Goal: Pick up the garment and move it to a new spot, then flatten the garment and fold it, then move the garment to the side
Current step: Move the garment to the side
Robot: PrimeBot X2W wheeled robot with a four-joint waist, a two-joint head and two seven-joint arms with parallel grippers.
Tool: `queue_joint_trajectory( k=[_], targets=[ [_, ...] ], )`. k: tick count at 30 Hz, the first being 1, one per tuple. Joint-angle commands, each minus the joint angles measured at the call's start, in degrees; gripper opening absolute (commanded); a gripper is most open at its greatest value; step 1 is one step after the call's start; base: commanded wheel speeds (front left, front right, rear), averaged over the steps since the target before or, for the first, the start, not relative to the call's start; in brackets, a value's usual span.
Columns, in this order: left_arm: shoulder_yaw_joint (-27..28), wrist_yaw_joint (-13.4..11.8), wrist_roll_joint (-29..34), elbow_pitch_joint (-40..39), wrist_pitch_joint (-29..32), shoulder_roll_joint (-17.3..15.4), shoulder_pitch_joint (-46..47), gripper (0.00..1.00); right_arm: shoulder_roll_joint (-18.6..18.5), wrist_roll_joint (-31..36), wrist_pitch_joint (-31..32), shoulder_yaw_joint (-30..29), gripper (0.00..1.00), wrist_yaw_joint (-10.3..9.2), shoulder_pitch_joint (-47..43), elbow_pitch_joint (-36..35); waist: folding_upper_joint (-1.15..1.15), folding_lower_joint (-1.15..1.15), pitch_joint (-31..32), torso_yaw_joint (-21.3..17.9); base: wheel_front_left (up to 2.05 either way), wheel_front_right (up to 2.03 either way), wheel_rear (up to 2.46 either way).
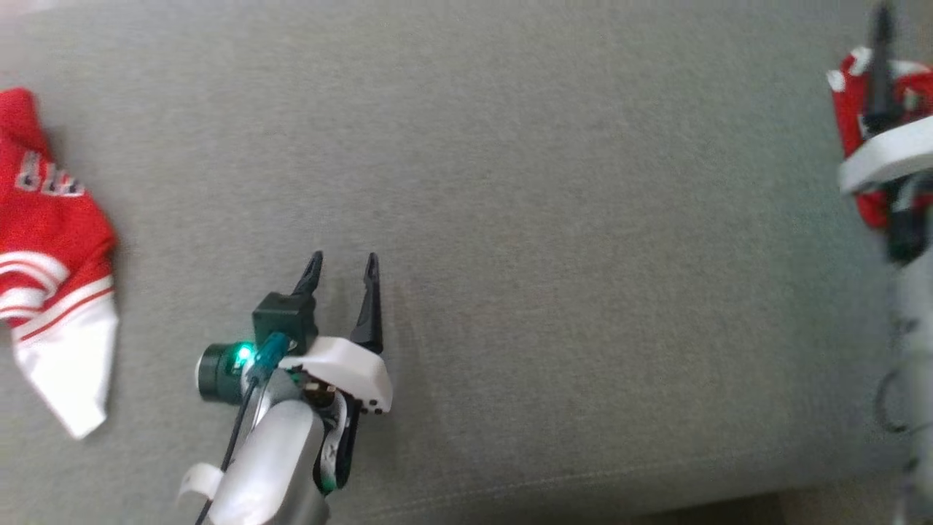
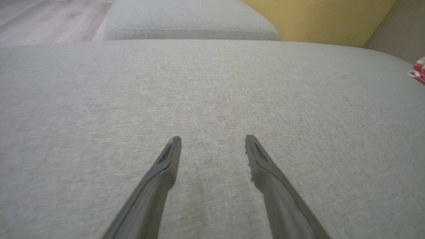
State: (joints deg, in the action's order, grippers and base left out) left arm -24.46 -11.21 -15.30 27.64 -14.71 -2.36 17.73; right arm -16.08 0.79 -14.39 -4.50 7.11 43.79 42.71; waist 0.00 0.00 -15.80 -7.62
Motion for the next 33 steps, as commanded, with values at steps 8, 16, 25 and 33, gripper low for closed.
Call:
queue_joint_trajectory(
  k=[8, 16, 25, 33],
  targets=[
    [4.6, -1.8, 2.5, -3.9, -0.3, -0.5, -3.4, 1.0, 7.0, -3.5, -0.6, 3.1, 1.0, 0.37, -10.7, -8.9, 0.0, 0.0, 6.0, 7.8, 0.0, 0.0, 0.0],
    [9.3, -2.3, 5.7, -6.8, -0.3, -0.5, -9.0, 1.0, 12.5, -4.9, -0.6, 3.5, 1.0, 0.37, -22.7, -10.6, 0.0, 0.0, 10.4, 11.4, 0.0, 0.0, 0.0],
    [13.3, -2.0, 6.6, -7.8, -0.3, -0.5, -13.1, 1.0, 13.2, -8.0, -0.6, 6.7, 1.0, 0.37, -27.8, -9.7, 0.0, 0.0, 13.6, 10.2, 0.0, 0.0, 0.0],
    [13.7, -1.7, 6.6, -8.6, -0.3, -0.5, -13.4, 1.0, 13.2, -8.5, -0.6, 7.4, 1.0, 0.37, -27.8, -10.0, 0.0, 0.0, 13.1, 11.1, 0.0, 0.0, 0.0]
  ],
)
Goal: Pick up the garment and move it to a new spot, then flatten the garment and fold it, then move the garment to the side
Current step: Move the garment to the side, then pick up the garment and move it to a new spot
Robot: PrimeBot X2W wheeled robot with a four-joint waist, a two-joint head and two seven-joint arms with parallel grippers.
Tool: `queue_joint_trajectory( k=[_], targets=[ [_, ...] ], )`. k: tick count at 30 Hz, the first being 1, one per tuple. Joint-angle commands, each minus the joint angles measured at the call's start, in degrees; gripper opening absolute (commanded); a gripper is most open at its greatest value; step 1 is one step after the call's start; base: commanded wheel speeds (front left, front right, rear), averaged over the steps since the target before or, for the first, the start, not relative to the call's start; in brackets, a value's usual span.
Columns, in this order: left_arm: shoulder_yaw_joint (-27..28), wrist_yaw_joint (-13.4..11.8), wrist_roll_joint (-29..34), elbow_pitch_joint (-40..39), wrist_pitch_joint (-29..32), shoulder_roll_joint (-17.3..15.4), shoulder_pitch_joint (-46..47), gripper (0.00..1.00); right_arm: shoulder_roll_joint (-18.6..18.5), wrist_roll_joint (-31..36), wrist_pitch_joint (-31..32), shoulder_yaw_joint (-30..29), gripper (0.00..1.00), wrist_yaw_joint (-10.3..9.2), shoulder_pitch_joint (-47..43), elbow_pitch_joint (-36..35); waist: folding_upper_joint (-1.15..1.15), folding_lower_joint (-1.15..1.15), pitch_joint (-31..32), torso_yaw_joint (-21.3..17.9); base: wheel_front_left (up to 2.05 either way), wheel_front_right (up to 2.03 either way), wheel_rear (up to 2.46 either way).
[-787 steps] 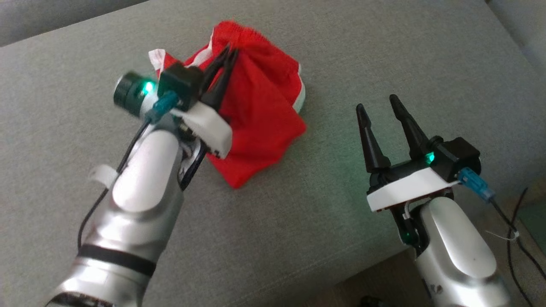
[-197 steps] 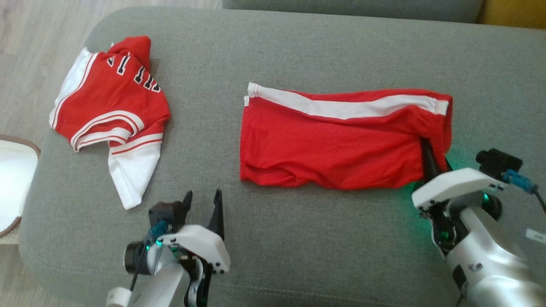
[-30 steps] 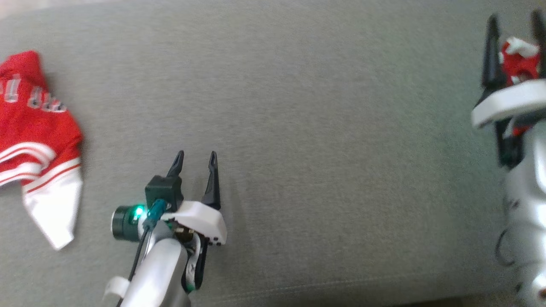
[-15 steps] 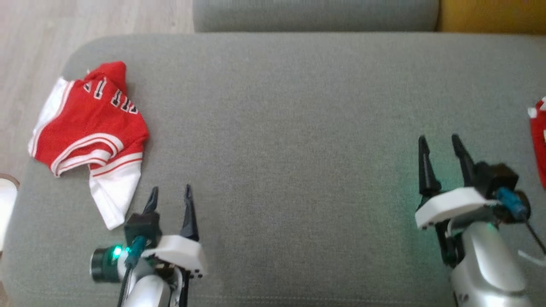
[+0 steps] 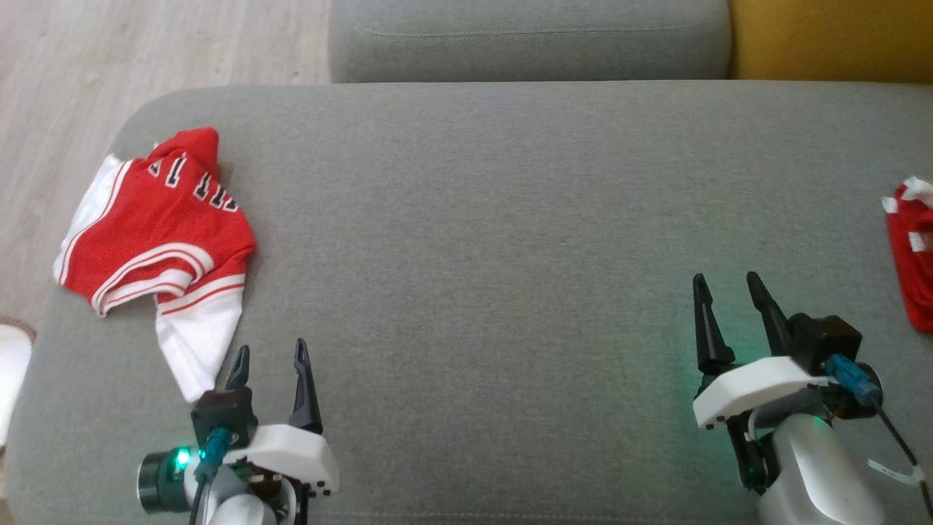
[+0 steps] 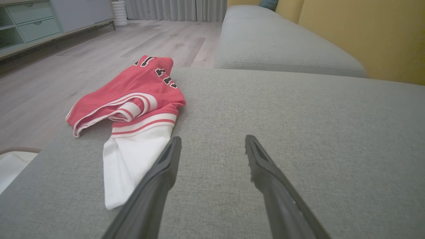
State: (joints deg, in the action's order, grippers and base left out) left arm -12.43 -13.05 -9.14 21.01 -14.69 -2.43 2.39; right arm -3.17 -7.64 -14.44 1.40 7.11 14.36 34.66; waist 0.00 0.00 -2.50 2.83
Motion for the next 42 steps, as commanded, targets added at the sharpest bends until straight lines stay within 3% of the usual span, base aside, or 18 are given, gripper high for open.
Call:
queue_joint_trajectory(
  k=[1, 11, 18, 22, 30, 38, 42],
  targets=[
    [1.6, 0.1, 0.3, -2.1, -0.3, -0.4, 2.0, 1.0, 0.3, 0.0, -0.6, 1.6, 1.0, 0.37, 1.5, -2.0, 0.0, 0.0, -0.3, 1.2, 0.0, 0.0, 0.0],
    [1.5, -0.1, 0.1, -2.9, -0.3, -0.4, 1.7, 1.0, 0.3, -1.0, -0.6, 3.9, 1.0, 0.37, -0.1, -2.2, 0.0, 0.0, 0.0, 13.1, 0.0, 0.0, 0.0],
    [5.7, 0.5, 1.1, -2.4, -0.3, -0.5, -1.2, 1.0, 0.3, -3.3, -0.6, 6.6, 1.0, 0.37, -1.0, -2.7, 0.0, 0.0, 0.6, 22.7, 0.0, 0.0, 0.0],
    [8.0, 1.5, 1.7, -2.3, -0.3, -0.5, -2.6, 1.0, 0.3, -4.2, -0.6, 8.0, 1.0, 0.37, -1.1, -2.8, 0.0, 0.0, 0.6, 25.8, 0.0, 0.0, 0.0],
    [10.7, 3.3, 0.7, -2.6, -0.3, -0.5, -3.0, 1.0, 0.3, -4.0, -0.6, 9.8, 1.0, 0.37, -0.4, -2.9, 0.0, 0.0, -0.9, 26.1, 0.0, 0.0, 0.0],
    [13.8, 5.6, -2.4, 0.1, -0.3, -0.5, 3.7, 1.0, 0.3, -2.1, -0.6, 10.9, 1.0, 0.37, 2.4, -4.3, 0.0, 0.0, -6.5, 21.4, 0.0, 0.0, 0.0],
    [15.1, 8.1, -2.4, 1.6, -0.3, -0.7, 9.2, 1.0, -0.1, -0.2, -0.6, 10.6, 1.0, 0.37, 4.2, -5.6, 0.0, 0.0, -10.0, 18.9, 0.0, 0.0, 0.0]
  ],
)
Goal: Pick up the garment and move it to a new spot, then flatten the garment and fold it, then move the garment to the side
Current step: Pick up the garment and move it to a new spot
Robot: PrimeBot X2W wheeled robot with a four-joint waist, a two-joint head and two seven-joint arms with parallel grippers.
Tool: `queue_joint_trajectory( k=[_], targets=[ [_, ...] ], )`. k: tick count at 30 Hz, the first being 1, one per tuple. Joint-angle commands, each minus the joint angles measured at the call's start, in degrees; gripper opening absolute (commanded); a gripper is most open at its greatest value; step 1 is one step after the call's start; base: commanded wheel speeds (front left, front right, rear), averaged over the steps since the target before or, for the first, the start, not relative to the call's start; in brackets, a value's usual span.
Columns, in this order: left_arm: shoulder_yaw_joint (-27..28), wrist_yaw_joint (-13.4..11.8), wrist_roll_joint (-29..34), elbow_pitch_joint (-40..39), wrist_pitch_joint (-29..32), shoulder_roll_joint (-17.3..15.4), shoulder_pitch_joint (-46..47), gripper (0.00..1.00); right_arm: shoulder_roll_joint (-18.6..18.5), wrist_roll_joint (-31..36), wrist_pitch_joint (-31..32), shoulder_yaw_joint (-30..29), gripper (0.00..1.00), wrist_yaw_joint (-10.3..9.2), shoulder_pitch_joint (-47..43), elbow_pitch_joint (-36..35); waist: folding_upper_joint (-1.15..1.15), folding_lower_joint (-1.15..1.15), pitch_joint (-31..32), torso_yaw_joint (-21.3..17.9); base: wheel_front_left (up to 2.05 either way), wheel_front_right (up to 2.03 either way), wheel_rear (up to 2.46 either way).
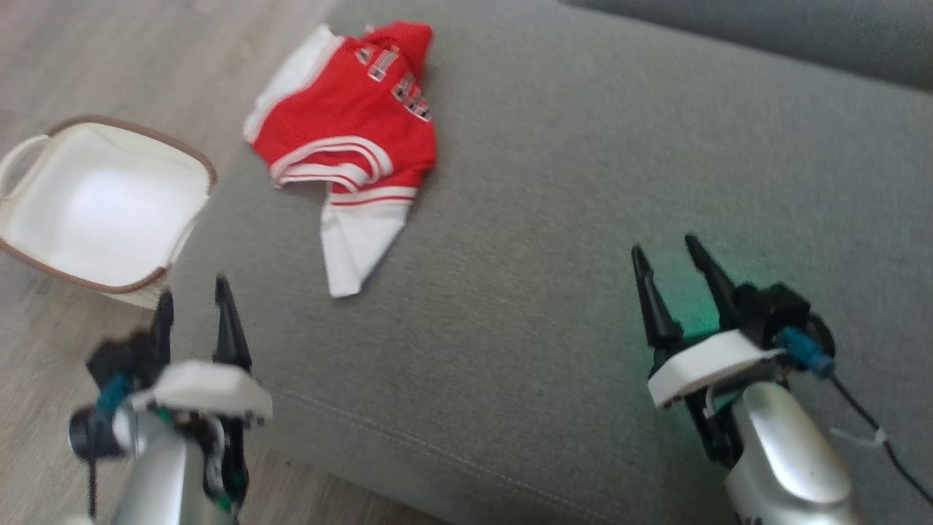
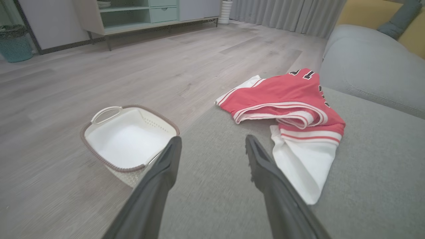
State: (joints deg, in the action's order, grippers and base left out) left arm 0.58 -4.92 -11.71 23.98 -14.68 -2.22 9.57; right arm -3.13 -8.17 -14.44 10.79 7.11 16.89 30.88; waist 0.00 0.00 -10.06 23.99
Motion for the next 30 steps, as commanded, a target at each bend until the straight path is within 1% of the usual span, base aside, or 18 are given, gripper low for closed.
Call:
queue_joint_trajectory(
  k=[1, 3, 7, 12, 13, 20, 24, 25, 26, 29, 30],
  targets=[
    [2.4, 0.7, 0.4, -0.5, -0.3, -1.2, 3.6, 1.0, -0.3, 0.5, -0.6, 1.1, 1.0, 0.37, 2.0, -2.4, 0.0, 0.0, -3.3, -2.8, 0.0, 0.0, 0.0],
    [2.6, 1.9, 1.0, 1.2, -0.3, -1.9, 6.8, 1.0, -0.9, 0.6, -0.6, 1.5, 1.0, 0.37, 2.8, -3.5, 0.0, 0.0, -4.9, -4.0, 0.0, 0.0, 0.0],
    [3.4, 3.3, 2.1, 5.6, -0.3, -3.6, 13.0, 1.0, -2.5, 0.2, -0.6, 2.7, 1.0, 0.37, 4.4, -5.4, 0.0, 0.0, -7.9, -6.7, 0.0, 0.0, 0.0],
    [3.3, 5.5, 2.2, 13.2, -0.3, -4.3, 20.1, 1.0, -4.2, -0.3, -0.2, 2.2, 1.0, 0.37, 5.6, -7.2, 0.0, 0.0, -11.0, -9.4, 0.0, 0.0, 0.0],
    [3.3, 5.5, 2.2, 13.2, -0.3, -4.3, 20.1, 1.0, -4.2, -0.3, -0.2, 2.2, 1.0, 0.37, 5.6, -7.2, 0.0, 0.0, -11.0, -9.4, 0.0, 0.0, 0.0],
    [2.6, 6.9, 1.8, 27.9, 0.0, -5.5, 27.7, 1.0, -5.1, -1.1, 0.4, 2.0, 1.0, 0.37, 5.9, -8.2, 0.0, 0.0, -13.1, -12.5, 0.0, 0.0, 0.0],
    [2.2, 8.0, 1.3, 34.2, 0.6, -6.1, 30.4, 1.0, -5.3, -1.5, 0.3, 2.1, 1.0, 0.37, 6.3, -8.4, 0.0, 0.0, -13.3, -13.6, 0.0, 0.0, 0.0],
    [2.1, 8.2, 1.3, 35.4, 0.5, -6.2, 30.9, 0.66, -5.3, -1.6, 0.2, 1.9, 1.0, 0.37, 6.5, -8.4, 0.0, 0.0, -13.2, -13.8, 0.0, 0.0, 0.0],
    [1.9, 8.6, 1.3, 36.5, 0.5, -6.2, 31.3, 0.0, -5.2, -1.6, 0.2, 1.8, 1.0, 0.37, 6.6, -8.3, 0.0, 0.0, -13.0, -14.0, 0.0, 0.0, 0.0],
    [1.5, 8.8, 1.5, 38.1, 0.2, -7.1, 32.7, 0.0, -4.6, -1.8, 0.0, 1.7, 1.0, 0.37, 6.7, -7.6, 0.0, 0.0, -11.8, -14.4, 0.0, 0.0, 0.0],
    [1.4, 8.5, 1.7, 38.0, 0.0, -7.5, 33.2, 0.0, -4.3, -1.9, 0.0, 1.8, 1.0, 0.37, 6.7, -7.2, 0.0, 0.0, -11.1, -14.6, 0.0, 0.0, 0.0]
  ],
)
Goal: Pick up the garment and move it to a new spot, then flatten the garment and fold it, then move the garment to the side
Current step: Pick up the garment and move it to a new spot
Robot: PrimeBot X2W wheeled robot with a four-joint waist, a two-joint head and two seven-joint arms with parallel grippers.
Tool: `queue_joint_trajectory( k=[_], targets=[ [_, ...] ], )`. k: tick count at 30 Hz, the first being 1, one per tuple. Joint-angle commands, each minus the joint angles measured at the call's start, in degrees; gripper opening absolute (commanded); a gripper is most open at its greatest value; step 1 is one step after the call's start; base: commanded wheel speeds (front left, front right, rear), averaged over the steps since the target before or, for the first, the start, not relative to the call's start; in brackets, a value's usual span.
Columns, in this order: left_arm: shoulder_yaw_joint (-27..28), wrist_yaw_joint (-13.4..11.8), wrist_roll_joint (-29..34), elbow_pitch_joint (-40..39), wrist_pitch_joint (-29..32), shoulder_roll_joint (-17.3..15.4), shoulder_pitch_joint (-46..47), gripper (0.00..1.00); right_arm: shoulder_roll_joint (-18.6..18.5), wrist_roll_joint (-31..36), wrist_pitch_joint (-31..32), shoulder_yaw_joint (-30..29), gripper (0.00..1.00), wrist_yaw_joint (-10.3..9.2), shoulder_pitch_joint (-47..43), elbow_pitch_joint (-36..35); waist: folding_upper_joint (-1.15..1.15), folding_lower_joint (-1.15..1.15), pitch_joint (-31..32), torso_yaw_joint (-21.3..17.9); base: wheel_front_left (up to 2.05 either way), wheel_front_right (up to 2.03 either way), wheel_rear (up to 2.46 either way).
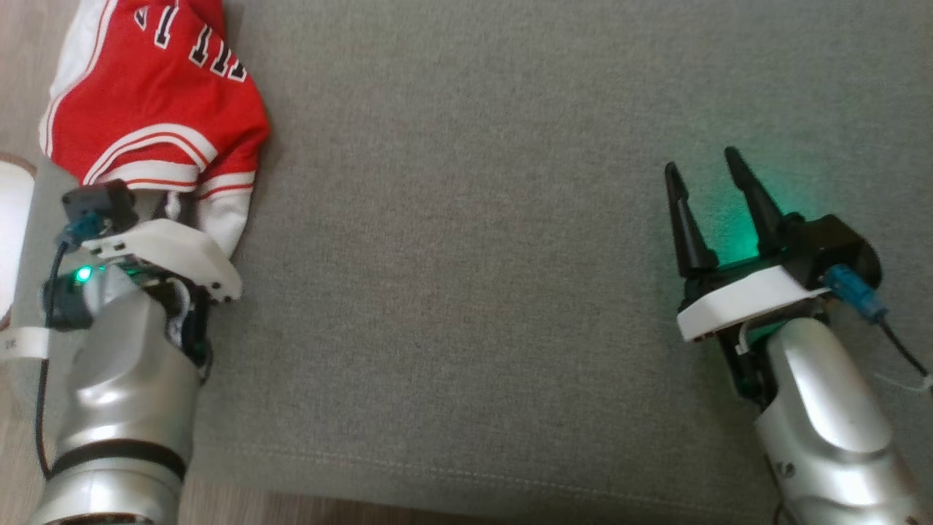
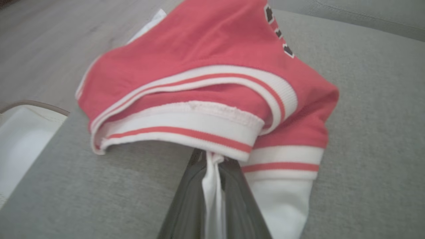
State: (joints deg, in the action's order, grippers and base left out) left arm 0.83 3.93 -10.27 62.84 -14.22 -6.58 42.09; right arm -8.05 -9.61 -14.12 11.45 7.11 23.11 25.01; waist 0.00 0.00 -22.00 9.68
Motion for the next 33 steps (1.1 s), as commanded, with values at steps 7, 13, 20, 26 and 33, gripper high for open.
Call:
queue_joint_trajectory(
  k=[7, 13, 20, 26, 33],
  targets=[
    [-1.0, -1.5, 3.6, -11.7, -0.8, -5.8, 3.1, 0.0, 3.5, -2.4, -0.8, 2.8, 1.0, 0.37, -0.1, 2.0, 0.0, 0.0, 7.0, -3.5, 0.0, 0.0, 0.0],
    [-3.9, -0.8, 5.7, -19.2, -0.8, -5.5, 4.5, 0.0, 4.7, -3.6, -0.9, 3.1, 1.0, 0.37, 0.2, 2.6, 0.0, 0.0, 9.4, -8.9, 0.0, 0.0, 0.0],
    [-7.9, -0.2, 6.3, -25.0, -0.8, -0.9, 4.9, 0.0, 5.1, -6.4, -0.9, 4.5, 1.0, 0.37, 0.6, 0.7, 0.0, 0.0, 8.4, -17.8, 0.0, 0.0, 0.0],
    [-11.9, 0.2, 5.3, -26.8, -0.6, 2.6, 5.5, 0.0, 5.2, -8.7, -0.9, 6.1, 1.0, 0.37, 1.3, -0.7, 0.0, 0.0, 6.3, -24.5, 0.0, 0.0, 0.0],
    [-23.6, -0.2, -3.4, -26.5, -0.6, 3.7, 8.3, 0.0, 5.2, -10.9, -0.9, 8.6, 1.0, 0.37, 2.5, -1.5, 0.0, 0.0, 3.7, -32.4, 0.0, 0.0, 0.0]
  ],
)
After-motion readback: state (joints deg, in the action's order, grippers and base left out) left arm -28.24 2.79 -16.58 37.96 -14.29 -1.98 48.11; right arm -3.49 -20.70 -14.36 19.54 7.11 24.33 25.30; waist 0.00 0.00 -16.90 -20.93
